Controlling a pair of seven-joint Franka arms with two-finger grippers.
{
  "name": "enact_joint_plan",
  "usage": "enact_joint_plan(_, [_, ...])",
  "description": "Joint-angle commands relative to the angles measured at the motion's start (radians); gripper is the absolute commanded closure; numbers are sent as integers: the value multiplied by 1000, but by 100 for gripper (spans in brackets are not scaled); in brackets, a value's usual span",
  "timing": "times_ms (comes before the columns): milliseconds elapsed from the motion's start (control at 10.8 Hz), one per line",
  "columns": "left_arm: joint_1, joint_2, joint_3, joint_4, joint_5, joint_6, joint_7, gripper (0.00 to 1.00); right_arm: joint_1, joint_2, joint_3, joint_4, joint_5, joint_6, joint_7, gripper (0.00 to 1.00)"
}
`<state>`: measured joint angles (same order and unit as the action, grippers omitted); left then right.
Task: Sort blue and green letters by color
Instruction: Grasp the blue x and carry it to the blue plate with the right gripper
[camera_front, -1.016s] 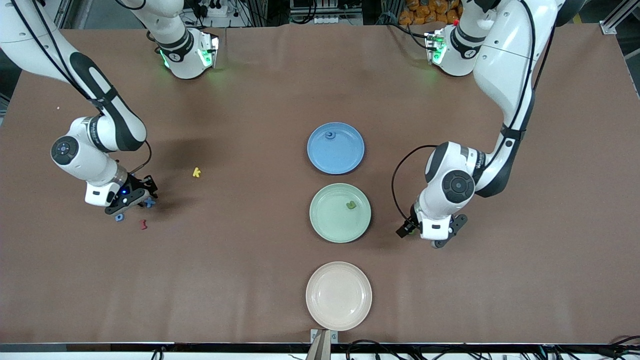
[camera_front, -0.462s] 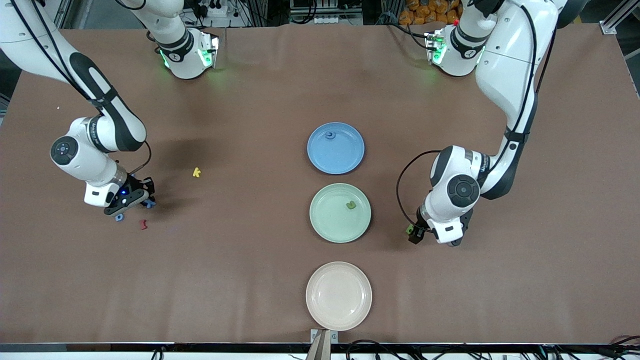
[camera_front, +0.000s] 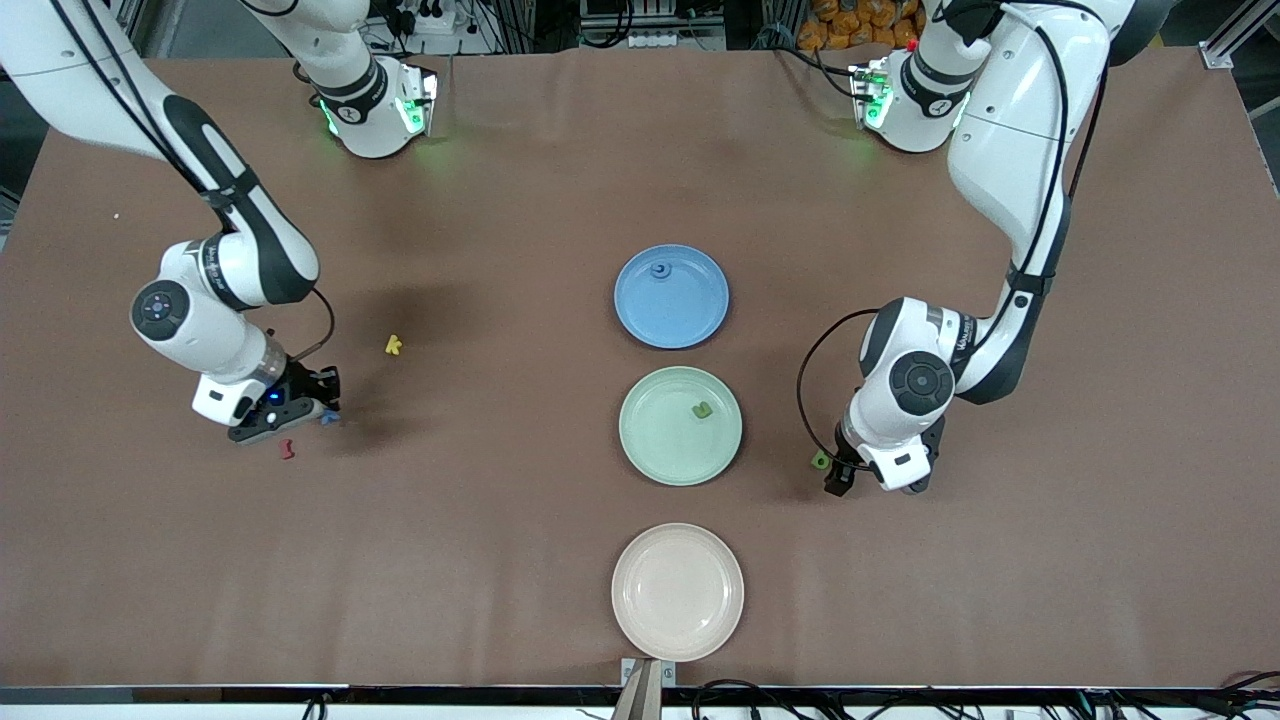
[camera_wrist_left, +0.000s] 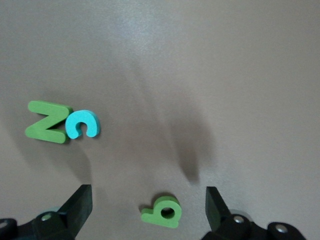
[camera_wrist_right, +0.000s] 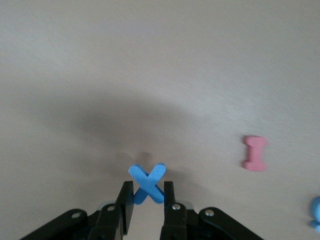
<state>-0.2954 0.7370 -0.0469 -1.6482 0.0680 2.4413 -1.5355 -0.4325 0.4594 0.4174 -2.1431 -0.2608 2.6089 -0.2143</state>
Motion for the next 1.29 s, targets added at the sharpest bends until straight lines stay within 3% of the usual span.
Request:
enact_joint_plan(0, [7, -4, -1, 5, 29, 18, 98, 0, 75, -41, 92, 63, -8, -96, 305, 100])
enact_joint_plan(369, [-7, 13, -1, 10, -25, 18, 169, 0, 268, -41, 141, 123, -5, -119, 706, 100])
enact_joint_plan(923, [-36, 51, -1, 18, -24, 19, 135, 0, 605, -15, 138, 187, -12, -121, 1267, 100])
enact_joint_plan(1200, [-42, 53, 1, 19, -25, 19, 135, 0, 747, 68, 123, 259, -55, -135, 1482, 100])
